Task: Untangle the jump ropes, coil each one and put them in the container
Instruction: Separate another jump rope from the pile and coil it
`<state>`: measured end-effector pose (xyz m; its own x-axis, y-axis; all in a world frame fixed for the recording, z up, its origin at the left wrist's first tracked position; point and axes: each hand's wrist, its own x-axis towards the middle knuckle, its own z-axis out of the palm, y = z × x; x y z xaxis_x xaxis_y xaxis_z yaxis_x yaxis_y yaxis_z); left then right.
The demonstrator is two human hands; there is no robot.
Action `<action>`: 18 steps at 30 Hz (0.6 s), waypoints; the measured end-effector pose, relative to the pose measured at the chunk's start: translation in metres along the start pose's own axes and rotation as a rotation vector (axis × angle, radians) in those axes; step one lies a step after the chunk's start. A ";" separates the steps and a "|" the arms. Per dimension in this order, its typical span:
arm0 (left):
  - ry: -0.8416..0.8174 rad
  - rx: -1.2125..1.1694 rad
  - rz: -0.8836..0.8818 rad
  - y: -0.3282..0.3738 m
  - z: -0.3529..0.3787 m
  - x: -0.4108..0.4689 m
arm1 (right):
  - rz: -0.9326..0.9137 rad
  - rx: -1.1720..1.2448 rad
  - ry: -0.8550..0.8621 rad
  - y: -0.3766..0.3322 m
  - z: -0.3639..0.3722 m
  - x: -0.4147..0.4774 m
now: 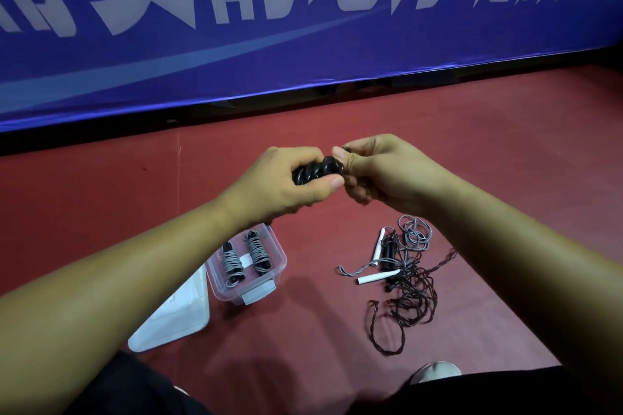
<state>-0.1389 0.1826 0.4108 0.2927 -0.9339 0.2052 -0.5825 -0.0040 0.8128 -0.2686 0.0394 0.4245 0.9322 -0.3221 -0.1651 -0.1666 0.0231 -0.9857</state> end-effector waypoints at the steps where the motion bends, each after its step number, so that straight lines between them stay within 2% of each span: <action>1: 0.008 -0.102 -0.032 -0.001 0.003 0.001 | 0.005 0.021 0.012 0.001 0.000 0.001; 4: 0.020 -0.391 -0.092 -0.003 0.008 0.003 | 0.024 0.036 0.061 0.004 -0.002 0.002; 11: 0.100 -0.763 -0.135 -0.001 0.017 0.013 | -0.045 0.030 0.150 -0.005 -0.004 -0.001; 18: -0.024 -1.120 -0.243 0.006 0.027 0.016 | -0.093 0.081 0.255 -0.004 -0.004 -0.004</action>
<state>-0.1581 0.1581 0.4048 0.2838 -0.9586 -0.0242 0.4928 0.1242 0.8612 -0.2727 0.0367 0.4289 0.8297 -0.5537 -0.0703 -0.0482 0.0544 -0.9974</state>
